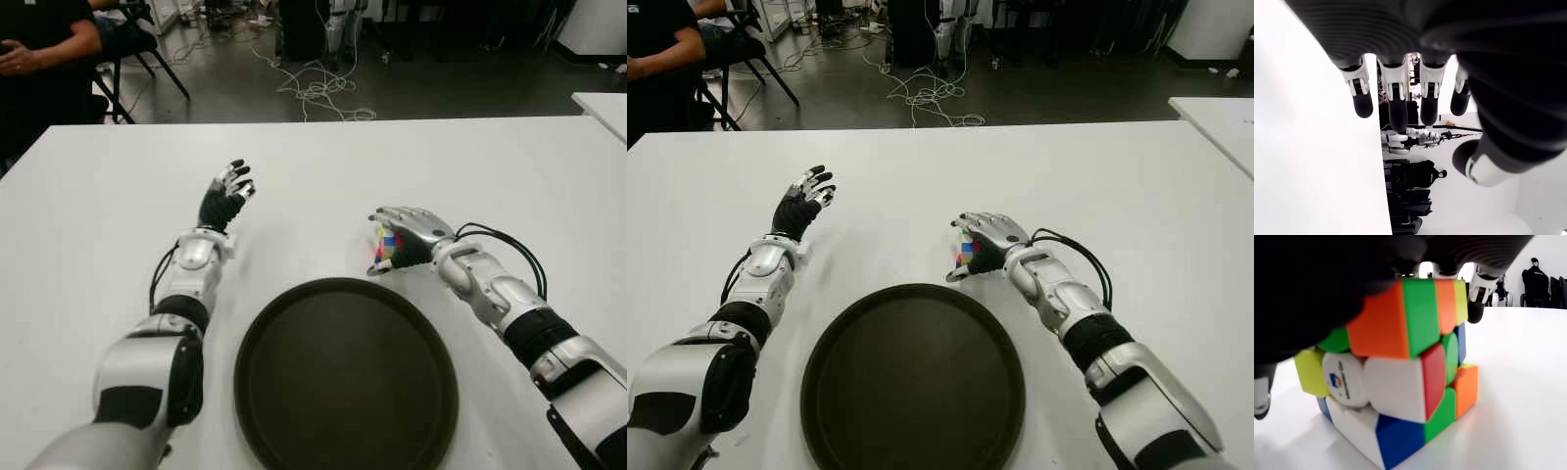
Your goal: Pick up the Rubik's Cube and put it in the plate
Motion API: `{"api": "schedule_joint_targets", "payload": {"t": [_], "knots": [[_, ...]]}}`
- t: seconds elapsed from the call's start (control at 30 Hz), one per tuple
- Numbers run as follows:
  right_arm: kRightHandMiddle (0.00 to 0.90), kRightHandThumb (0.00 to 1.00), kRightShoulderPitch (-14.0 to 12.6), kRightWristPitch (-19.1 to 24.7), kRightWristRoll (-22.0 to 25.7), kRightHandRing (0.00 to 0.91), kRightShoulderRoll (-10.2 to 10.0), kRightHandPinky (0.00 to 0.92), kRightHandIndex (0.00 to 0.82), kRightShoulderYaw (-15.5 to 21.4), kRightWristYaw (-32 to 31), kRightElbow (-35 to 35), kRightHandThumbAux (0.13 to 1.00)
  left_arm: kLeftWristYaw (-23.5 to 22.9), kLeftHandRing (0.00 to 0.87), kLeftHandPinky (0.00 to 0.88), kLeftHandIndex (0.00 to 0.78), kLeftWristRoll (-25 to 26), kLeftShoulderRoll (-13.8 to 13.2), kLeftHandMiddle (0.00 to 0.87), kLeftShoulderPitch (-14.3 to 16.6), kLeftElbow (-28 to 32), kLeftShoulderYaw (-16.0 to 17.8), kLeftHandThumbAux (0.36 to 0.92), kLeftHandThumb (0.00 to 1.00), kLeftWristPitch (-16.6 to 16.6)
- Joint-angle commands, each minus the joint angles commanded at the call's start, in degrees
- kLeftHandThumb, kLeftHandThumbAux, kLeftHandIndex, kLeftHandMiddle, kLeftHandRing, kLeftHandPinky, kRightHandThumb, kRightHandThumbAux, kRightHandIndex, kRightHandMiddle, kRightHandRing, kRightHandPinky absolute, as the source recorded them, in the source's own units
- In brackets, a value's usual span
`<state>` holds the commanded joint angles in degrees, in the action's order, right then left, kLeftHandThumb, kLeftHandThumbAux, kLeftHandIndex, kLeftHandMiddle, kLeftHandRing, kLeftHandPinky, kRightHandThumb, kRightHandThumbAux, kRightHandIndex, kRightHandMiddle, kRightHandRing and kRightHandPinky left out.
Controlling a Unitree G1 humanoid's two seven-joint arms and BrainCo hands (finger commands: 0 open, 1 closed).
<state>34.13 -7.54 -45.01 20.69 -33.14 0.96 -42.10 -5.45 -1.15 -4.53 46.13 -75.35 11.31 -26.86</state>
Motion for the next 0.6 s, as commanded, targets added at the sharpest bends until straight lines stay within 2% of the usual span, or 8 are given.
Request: {"api": "schedule_joint_targets", "payload": {"t": [0.6], "knots": [[0.093,0.0,-0.62,-0.11,1.13,0.098,0.04,0.139,0.03,0.85,1.84,-1.73,0.419,0.4,0.119,0.098,0.103,0.47,-0.19,0.149,-0.05,0.0,0.53,0.693,0.043,0.08]]}}
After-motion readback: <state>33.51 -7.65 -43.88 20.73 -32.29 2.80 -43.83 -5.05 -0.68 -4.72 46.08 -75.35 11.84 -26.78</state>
